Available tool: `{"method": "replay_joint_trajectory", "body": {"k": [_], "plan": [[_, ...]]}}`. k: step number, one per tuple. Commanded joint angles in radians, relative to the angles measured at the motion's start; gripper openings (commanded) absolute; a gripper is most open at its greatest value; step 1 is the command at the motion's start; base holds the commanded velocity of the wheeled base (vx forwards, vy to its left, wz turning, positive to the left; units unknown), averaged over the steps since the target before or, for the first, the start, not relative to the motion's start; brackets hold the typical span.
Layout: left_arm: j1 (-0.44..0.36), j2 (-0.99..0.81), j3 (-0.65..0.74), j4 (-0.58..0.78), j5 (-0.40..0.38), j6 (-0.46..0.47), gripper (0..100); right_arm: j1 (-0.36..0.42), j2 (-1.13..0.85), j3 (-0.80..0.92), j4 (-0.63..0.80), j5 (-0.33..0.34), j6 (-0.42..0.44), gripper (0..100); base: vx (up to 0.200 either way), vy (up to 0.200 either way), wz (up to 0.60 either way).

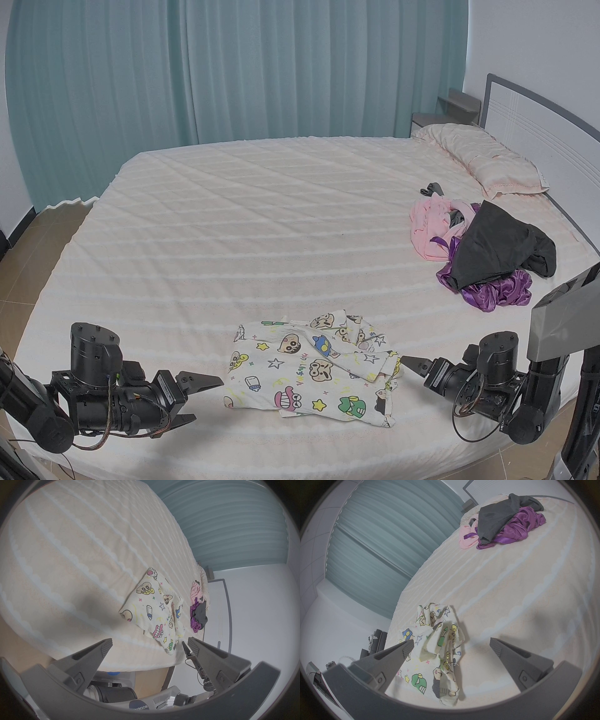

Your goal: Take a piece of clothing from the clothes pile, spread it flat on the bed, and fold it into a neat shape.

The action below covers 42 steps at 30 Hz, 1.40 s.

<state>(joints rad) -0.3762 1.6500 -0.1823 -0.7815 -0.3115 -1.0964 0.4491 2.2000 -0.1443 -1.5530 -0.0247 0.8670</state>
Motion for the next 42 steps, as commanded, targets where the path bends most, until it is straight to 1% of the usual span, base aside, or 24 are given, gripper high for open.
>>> {"method": "replay_joint_trajectory", "body": {"k": [1,11,17,24,32,36,40,42], "plan": [[0.0,0.005,0.007,-0.01,-0.008,0.0,100,0.002,-0.016,0.0,-0.006,-0.001,0.001,100,0.0,0.0,0.0],[-0.001,0.007,-0.003,-0.018,-0.012,0.001,100,0.01,-0.06,0.008,-0.006,-0.003,0.001,100,0.0,0.0,0.0],[-0.001,0.007,-0.005,-0.018,-0.032,0.001,100,0.016,-0.059,0.011,-0.006,-0.001,0.001,100,0.0,0.0,0.0],[-0.001,0.002,-0.002,-0.018,-0.032,0.0,100,0.016,-0.062,0.012,-0.006,-0.003,0.001,100,0.0,0.0,0.0],[0.0,0.005,0.003,-0.018,-0.049,0.0,100,0.017,-0.062,0.012,-0.006,-0.003,0.001,100,0.0,0.0,0.0],[0.005,0.002,0.011,-0.018,-0.049,0.0,100,0.034,-0.08,0.002,-0.006,-0.004,-0.002,100,0.0,0.0,0.0],[0.005,0.017,0.011,-0.018,-0.054,0.0,100,0.072,-0.082,-0.011,-0.006,-0.004,-0.003,100,0.0,0.0,0.0],[0.003,0.021,0.011,-0.018,-0.054,0.0,100,0.075,-0.08,-0.026,-0.006,-0.003,-0.003,100,0.0,0.0,0.0]]}}
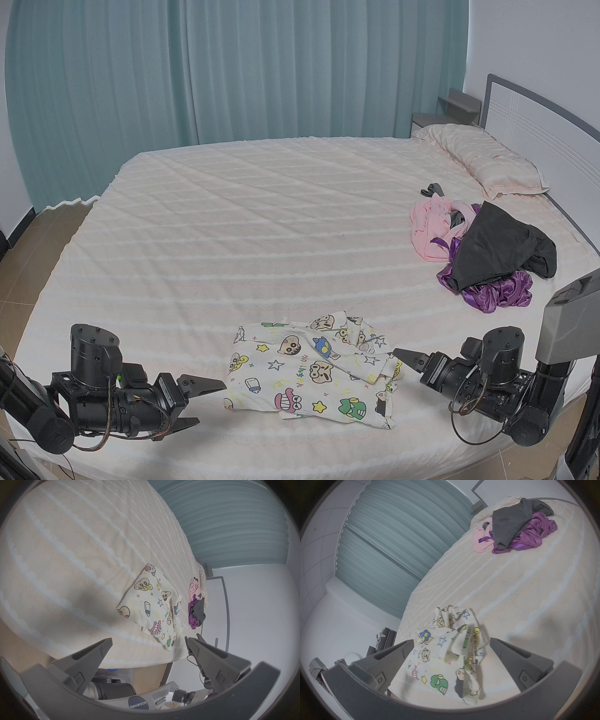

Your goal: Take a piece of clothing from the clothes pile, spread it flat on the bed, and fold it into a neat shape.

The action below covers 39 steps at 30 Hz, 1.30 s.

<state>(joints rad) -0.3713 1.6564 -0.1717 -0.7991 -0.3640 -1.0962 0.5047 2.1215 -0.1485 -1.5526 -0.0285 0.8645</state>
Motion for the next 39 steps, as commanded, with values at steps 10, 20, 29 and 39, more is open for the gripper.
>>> {"method": "replay_joint_trajectory", "body": {"k": [10,20,29,39], "plan": [[0.0,0.039,-0.008,-0.003,-0.007,0.002,100,0.087,0.026,-0.065,0.011,0.004,-0.005,100,0.0,0.0,0.0],[0.002,0.06,0.047,-0.118,-0.007,0.006,100,0.21,0.002,-0.206,0.198,0.001,-0.007,100,0.0,0.0,0.0],[0.002,0.08,0.046,-0.12,-0.004,0.009,100,0.239,0.058,-0.313,0.325,-0.001,-0.005,100,0.0,0.0,0.0],[0.002,0.091,0.043,-0.121,0.0,0.009,100,0.229,0.094,-0.347,0.333,-0.016,-0.005,100,0.0,0.0,0.0]]}}
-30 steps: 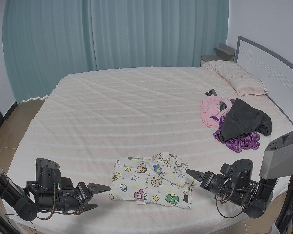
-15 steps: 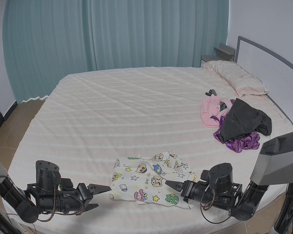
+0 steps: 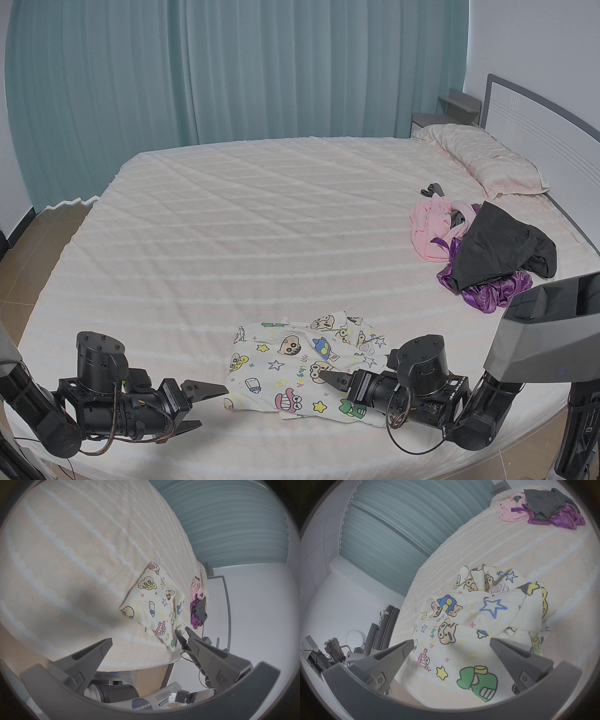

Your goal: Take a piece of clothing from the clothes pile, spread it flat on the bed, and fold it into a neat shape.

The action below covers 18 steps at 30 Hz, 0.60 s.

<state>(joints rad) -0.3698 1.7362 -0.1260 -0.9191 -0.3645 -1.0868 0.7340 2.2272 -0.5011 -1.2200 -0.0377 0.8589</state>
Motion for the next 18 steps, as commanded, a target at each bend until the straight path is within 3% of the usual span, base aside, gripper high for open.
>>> {"method": "replay_joint_trajectory", "body": {"k": [1,18], "plan": [[0.0,0.014,-0.004,-0.001,0.001,-0.001,100,0.001,-0.018,0.012,0.0,-0.007,0.0,100,0.0,0.0,0.0],[0.0,0.014,-0.004,-0.001,0.004,0.001,100,0.03,-0.08,0.045,0.017,-0.061,-0.006,100,0.0,0.0,0.0]]}}
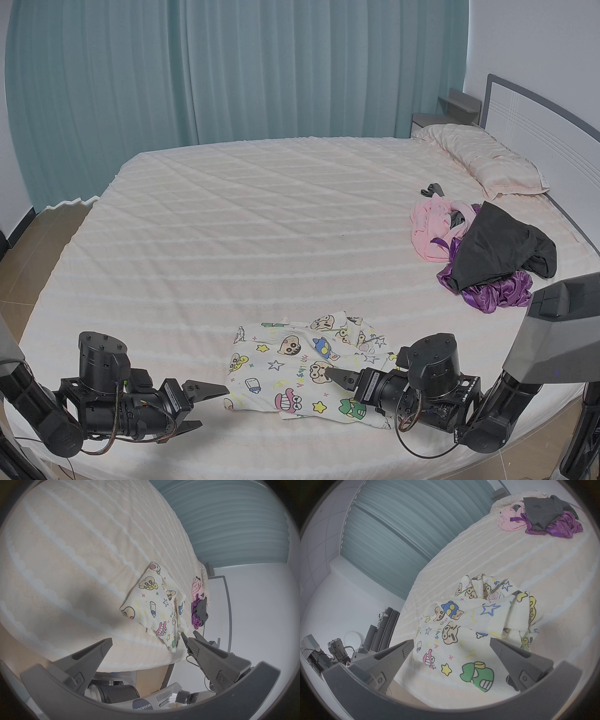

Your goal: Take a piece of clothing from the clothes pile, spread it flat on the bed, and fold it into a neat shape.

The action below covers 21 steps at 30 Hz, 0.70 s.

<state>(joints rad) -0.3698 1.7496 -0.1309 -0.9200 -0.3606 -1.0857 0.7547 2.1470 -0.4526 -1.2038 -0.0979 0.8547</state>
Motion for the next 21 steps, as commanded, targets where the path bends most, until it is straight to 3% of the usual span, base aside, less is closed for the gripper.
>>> {"method": "replay_joint_trajectory", "body": {"k": [1,12,16,21], "plan": [[0.0,0.001,-0.001,0.0,0.0,0.0,100,0.011,0.008,-0.005,0.001,0.0,-0.002,100,0.0,0.0,0.0],[0.0,0.002,-0.003,0.0,0.0,0.0,100,0.017,0.076,-0.04,0.007,-0.002,-0.005,100,0.0,0.0,0.0],[0.0,0.002,-0.003,0.0,0.0,0.0,100,0.015,0.085,-0.077,0.075,-0.003,-0.005,100,0.0,0.0,0.0],[0.0,0.002,-0.003,0.0,0.0,0.0,100,-0.023,0.094,-0.136,0.089,-0.005,-0.02,100,0.0,0.0,0.0]]}}
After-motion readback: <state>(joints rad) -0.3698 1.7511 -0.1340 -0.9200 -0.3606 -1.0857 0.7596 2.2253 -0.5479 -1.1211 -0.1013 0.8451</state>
